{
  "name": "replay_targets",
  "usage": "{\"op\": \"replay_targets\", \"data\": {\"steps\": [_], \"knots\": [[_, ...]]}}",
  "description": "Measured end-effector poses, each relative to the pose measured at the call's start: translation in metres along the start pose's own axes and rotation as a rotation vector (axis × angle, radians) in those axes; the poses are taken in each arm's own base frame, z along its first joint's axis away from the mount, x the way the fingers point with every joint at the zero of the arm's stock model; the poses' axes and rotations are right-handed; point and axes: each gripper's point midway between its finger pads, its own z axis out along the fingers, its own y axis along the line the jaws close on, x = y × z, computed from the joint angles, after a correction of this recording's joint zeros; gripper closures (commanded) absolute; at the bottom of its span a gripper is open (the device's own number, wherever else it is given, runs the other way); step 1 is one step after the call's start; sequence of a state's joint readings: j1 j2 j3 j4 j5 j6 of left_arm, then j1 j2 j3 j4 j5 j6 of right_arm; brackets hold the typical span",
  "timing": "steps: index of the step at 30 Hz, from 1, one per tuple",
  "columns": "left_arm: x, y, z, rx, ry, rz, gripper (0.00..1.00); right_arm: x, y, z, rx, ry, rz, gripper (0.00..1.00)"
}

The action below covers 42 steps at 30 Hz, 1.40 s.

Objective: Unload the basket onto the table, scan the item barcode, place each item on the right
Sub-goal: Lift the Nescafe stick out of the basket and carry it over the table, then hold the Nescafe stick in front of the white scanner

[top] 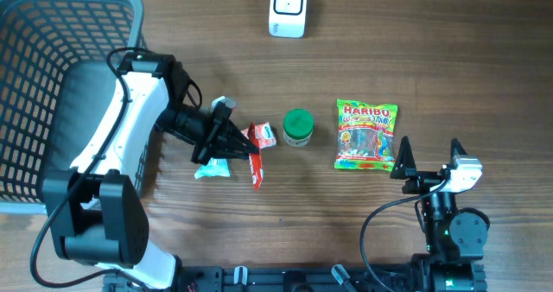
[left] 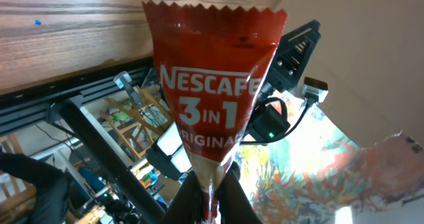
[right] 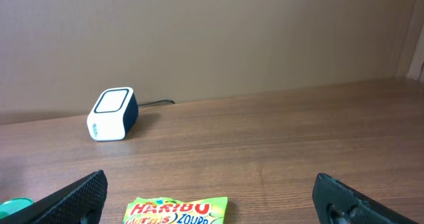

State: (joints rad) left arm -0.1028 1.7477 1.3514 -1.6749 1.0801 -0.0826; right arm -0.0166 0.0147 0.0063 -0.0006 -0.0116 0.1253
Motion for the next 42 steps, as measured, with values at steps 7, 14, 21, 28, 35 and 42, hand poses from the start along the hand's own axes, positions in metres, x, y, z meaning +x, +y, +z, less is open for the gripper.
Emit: {"op": "replay_targets", "data": {"steps": [7,14,21,28,35,42], "knots": [[-0.006,-0.007,0.012,-0.003,-0.003,0.793,0.96,0.0,0.0,0.0,0.0,0.0,0.0,0.0],[0.0,-0.062,0.021,0.263,-0.141,1.627,0.96,0.0,0.0,0.0,0.0,0.0,0.0,0.0],[0.0,-0.092,0.019,0.403,-0.264,1.933,0.96,0.0,0.0,0.0,0.0,0.0,0.0,0.0],[-0.007,-0.1,0.018,0.404,-0.307,2.075,0.96,0.0,0.0,0.0,0.0,0.0,0.0,0.0],[-0.008,-0.101,0.017,0.403,-0.313,2.095,0.96,0.0,0.0,0.0,0.0,0.0,0.0,0.0],[-0.045,-0.117,0.015,0.246,-0.364,2.197,0.96,0.0,0.0,0.0,0.0,0.0,0.0,0.0]]}}
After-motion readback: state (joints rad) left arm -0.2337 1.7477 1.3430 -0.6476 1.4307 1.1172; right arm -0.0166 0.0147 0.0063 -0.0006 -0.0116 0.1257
